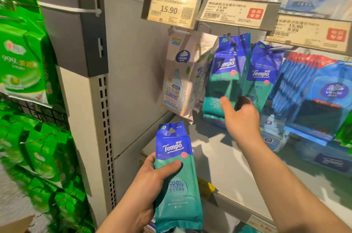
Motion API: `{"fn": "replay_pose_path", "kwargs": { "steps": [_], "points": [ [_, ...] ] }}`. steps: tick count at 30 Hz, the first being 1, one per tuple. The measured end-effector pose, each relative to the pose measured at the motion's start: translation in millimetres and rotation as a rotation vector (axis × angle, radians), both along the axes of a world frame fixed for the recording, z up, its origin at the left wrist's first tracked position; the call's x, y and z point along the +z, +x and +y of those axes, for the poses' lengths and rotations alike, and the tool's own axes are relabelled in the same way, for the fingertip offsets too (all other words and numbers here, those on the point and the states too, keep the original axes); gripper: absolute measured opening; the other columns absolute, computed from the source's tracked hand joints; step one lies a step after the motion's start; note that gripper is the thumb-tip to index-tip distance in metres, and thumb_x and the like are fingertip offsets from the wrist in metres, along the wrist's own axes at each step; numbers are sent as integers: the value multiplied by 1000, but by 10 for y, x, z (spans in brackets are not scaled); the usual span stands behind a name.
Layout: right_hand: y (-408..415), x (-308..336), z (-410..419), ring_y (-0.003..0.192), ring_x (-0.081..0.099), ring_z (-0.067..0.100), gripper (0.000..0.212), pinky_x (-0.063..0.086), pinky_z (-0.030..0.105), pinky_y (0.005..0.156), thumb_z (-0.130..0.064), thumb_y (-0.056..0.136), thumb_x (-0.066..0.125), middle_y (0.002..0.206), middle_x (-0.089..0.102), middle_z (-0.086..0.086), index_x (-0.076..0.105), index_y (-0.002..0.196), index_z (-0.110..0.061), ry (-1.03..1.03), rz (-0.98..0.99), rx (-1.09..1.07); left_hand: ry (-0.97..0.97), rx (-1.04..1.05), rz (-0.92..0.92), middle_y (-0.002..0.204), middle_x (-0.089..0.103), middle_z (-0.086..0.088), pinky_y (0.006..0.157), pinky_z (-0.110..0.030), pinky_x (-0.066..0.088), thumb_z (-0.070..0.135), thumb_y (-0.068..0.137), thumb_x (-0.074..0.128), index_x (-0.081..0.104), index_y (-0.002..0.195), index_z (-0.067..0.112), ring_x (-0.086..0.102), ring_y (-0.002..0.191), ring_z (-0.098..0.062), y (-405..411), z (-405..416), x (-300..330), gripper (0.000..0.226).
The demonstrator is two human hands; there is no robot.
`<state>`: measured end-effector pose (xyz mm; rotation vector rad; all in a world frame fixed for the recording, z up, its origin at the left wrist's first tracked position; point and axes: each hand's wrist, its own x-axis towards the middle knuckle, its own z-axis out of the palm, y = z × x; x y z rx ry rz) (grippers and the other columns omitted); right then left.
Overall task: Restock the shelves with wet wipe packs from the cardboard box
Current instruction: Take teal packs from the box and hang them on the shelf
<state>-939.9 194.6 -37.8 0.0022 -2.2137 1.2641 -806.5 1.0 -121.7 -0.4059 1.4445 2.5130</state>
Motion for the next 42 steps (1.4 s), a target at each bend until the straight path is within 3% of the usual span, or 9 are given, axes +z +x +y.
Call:
{"fn": "replay_pose_path", "kwargs": {
  "steps": [3, 13, 19, 22, 25, 31, 35, 39, 42],
  "points": [
    [-111, 4, -1, 85, 47, 25, 25, 29, 28, 72, -39, 97, 64, 91, 58, 7, 56, 94, -15, 24, -24, -32, -7, 5, -4, 105, 73, -23, 92, -61, 52, 10, 75, 80, 52, 124, 14, 70, 96, -44, 5, -9, -1, 57],
    [-235, -147, 11, 88, 55, 30, 38, 35, 32, 74, -46, 94, 66, 90, 62, 8, 59, 94, -8, -48, -54, -38, -37, -3, 24, 104, 74, -19, 92, -55, 54, 16, 70, 83, 53, 122, 17, 72, 94, -40, 44, -14, 41, 60],
    [-237, -228, 131, 85, 71, 29, 53, 58, 45, 81, -70, 78, 59, 87, 69, -2, 62, 93, -20, -118, -204, -9, -30, 0, 85, 103, 74, -19, 82, -46, 56, 11, 74, 78, 56, 120, 17, 72, 92, -40, 84, 44, 99, 52],
    [-209, -276, 206, 89, 71, 29, 54, 58, 51, 87, -66, 72, 59, 95, 66, -4, 61, 100, -20, -98, -295, 12, -18, -15, 101, 102, 74, -18, 81, -44, 56, 13, 72, 79, 57, 118, 18, 72, 91, -39, 116, 89, 133, 51],
    [-148, -376, 277, 91, 71, 30, 43, 57, 46, 86, -57, 83, 63, 106, 65, -1, 57, 106, -21, -47, -369, 11, -20, -35, 123, 104, 74, -18, 80, -43, 56, 14, 74, 78, 57, 119, 19, 72, 92, -38, 129, 141, 161, 50],
    [125, -539, 403, 85, 72, 23, 25, 49, 33, 68, -50, 91, 61, 92, 71, -2, 63, 99, -26, -46, -428, 50, -48, -79, 155, 105, 74, -17, 85, -47, 55, 19, 65, 87, 58, 120, 19, 72, 92, -37, 104, 245, 236, 62],
    [447, -601, 402, 78, 71, 19, 20, 57, 39, 75, -43, 95, 64, 91, 73, -2, 67, 99, -23, -79, -424, 122, -51, -77, 196, 103, 75, -17, 78, -42, 57, 19, 68, 78, 58, 121, 17, 72, 84, -33, 69, 342, 295, 57],
    [789, -597, 375, 62, 63, 23, 31, 55, 41, 63, -32, 103, 55, 78, 68, 10, 65, 99, -3, -198, -494, 266, -53, -87, 231, 103, 75, -14, 77, -41, 57, 15, 77, 75, 57, 123, 18, 73, 84, -31, 14, 432, 333, 50],
    [1058, -543, 385, 64, 69, 20, 41, 56, 34, 62, -42, 108, 42, 85, 73, 12, 66, 107, -9, -245, -546, 357, -54, -87, 258, 103, 76, -12, 76, -40, 57, 15, 77, 74, 56, 123, 19, 73, 85, -30, -32, 508, 381, 49]
  ]
}}
